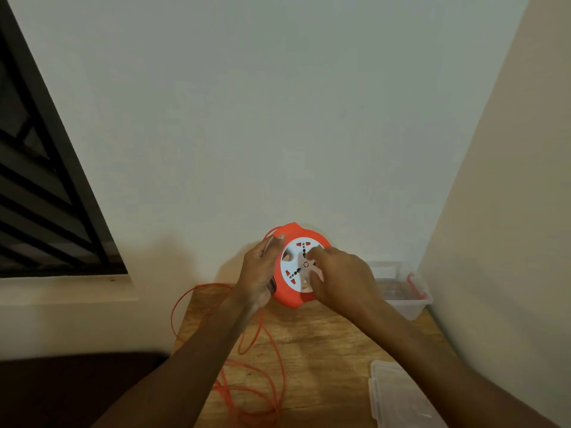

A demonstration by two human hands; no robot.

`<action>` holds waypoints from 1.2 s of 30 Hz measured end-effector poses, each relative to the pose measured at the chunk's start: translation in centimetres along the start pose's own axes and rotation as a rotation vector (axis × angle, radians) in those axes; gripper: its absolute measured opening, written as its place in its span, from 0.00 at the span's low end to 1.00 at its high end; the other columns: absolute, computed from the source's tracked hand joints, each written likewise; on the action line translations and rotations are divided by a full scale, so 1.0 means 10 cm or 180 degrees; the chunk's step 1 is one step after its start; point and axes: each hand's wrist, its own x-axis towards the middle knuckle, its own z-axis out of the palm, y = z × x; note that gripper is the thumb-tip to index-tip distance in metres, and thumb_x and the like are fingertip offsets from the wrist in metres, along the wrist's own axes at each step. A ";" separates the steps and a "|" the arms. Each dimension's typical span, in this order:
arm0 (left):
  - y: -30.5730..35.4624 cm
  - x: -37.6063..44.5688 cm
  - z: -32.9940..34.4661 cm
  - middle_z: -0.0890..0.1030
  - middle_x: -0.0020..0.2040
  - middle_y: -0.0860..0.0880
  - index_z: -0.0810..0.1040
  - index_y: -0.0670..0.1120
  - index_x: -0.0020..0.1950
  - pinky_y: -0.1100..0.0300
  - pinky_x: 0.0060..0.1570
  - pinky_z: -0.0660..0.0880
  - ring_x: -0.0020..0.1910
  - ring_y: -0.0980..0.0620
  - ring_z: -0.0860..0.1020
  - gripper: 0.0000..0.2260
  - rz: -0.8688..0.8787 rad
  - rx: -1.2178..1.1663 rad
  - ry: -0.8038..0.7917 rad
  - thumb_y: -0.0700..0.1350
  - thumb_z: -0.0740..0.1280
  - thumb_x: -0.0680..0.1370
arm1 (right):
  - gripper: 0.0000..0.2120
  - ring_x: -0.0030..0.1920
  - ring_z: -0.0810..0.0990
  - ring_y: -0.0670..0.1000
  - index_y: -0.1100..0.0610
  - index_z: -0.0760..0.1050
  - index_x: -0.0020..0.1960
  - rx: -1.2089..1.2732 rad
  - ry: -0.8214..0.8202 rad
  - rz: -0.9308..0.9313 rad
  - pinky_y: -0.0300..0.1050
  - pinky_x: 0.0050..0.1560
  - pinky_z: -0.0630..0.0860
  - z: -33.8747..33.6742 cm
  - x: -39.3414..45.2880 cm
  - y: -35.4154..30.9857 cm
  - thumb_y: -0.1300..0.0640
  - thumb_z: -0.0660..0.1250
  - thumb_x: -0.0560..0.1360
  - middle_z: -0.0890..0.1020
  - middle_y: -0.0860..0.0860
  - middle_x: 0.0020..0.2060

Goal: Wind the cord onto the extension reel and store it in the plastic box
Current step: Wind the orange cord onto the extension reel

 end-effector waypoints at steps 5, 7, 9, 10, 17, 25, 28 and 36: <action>0.09 0.01 -0.08 0.89 0.54 0.47 0.84 0.52 0.59 0.52 0.42 0.85 0.51 0.43 0.88 0.12 -0.0042 0.0096 -0.0235 0.55 0.69 0.80 | 0.21 0.52 0.79 0.59 0.49 0.79 0.56 -0.0481 -0.0354 -0.1461 0.50 0.34 0.79 -0.09 0.03 0.08 0.64 0.74 0.66 0.72 0.55 0.67; 0.11 0.01 -0.10 0.89 0.55 0.45 0.84 0.50 0.60 0.51 0.42 0.85 0.51 0.42 0.88 0.13 -0.0071 0.0161 -0.0358 0.55 0.69 0.80 | 0.19 0.51 0.79 0.59 0.51 0.81 0.51 -0.0640 -0.0445 -0.1757 0.48 0.32 0.76 -0.13 0.07 0.10 0.66 0.75 0.63 0.72 0.55 0.67; 0.13 -0.01 -0.13 0.88 0.55 0.44 0.82 0.49 0.63 0.51 0.43 0.85 0.51 0.41 0.88 0.17 -0.0130 0.0253 -0.0424 0.56 0.70 0.78 | 0.17 0.53 0.78 0.59 0.50 0.82 0.50 -0.0849 -0.0504 -0.2062 0.50 0.35 0.77 -0.13 0.07 0.11 0.64 0.76 0.64 0.72 0.55 0.69; 0.12 -0.03 -0.15 0.88 0.55 0.44 0.82 0.48 0.63 0.50 0.43 0.85 0.51 0.41 0.88 0.19 -0.0140 0.0277 -0.0465 0.57 0.70 0.77 | 0.17 0.55 0.77 0.59 0.50 0.82 0.51 -0.0947 -0.0529 -0.2209 0.51 0.38 0.79 -0.12 0.06 0.11 0.63 0.76 0.65 0.71 0.55 0.70; 0.17 -0.05 -0.23 0.88 0.56 0.43 0.82 0.47 0.64 0.47 0.47 0.86 0.52 0.40 0.88 0.20 -0.0186 0.0408 -0.0491 0.57 0.70 0.78 | 0.17 0.61 0.74 0.62 0.41 0.76 0.62 -0.1758 -0.0574 -0.2266 0.56 0.51 0.74 -0.06 -0.04 -0.02 0.51 0.69 0.74 0.63 0.57 0.75; 0.21 -0.03 -0.20 0.88 0.55 0.45 0.84 0.49 0.61 0.50 0.47 0.85 0.53 0.43 0.88 0.14 -0.0039 0.0519 -0.0555 0.55 0.70 0.79 | 0.24 0.53 0.75 0.61 0.43 0.66 0.70 -0.1884 -0.0259 -0.1975 0.56 0.52 0.71 -0.05 0.06 -0.11 0.54 0.66 0.76 0.77 0.60 0.55; 0.19 -0.02 -0.22 0.88 0.56 0.45 0.83 0.49 0.63 0.47 0.50 0.85 0.54 0.41 0.87 0.15 -0.0107 0.0546 -0.0515 0.55 0.69 0.80 | 0.28 0.49 0.78 0.60 0.45 0.66 0.71 -0.1764 -0.0203 -0.1732 0.54 0.50 0.72 -0.06 0.15 -0.09 0.50 0.71 0.73 0.82 0.58 0.46; 0.21 -0.04 -0.18 0.88 0.56 0.47 0.82 0.50 0.64 0.51 0.45 0.85 0.54 0.44 0.87 0.15 0.0076 0.0131 -0.0258 0.54 0.69 0.81 | 0.30 0.53 0.82 0.54 0.50 0.67 0.71 0.1708 -0.0407 0.1206 0.49 0.50 0.78 0.01 0.16 -0.27 0.42 0.66 0.73 0.82 0.52 0.58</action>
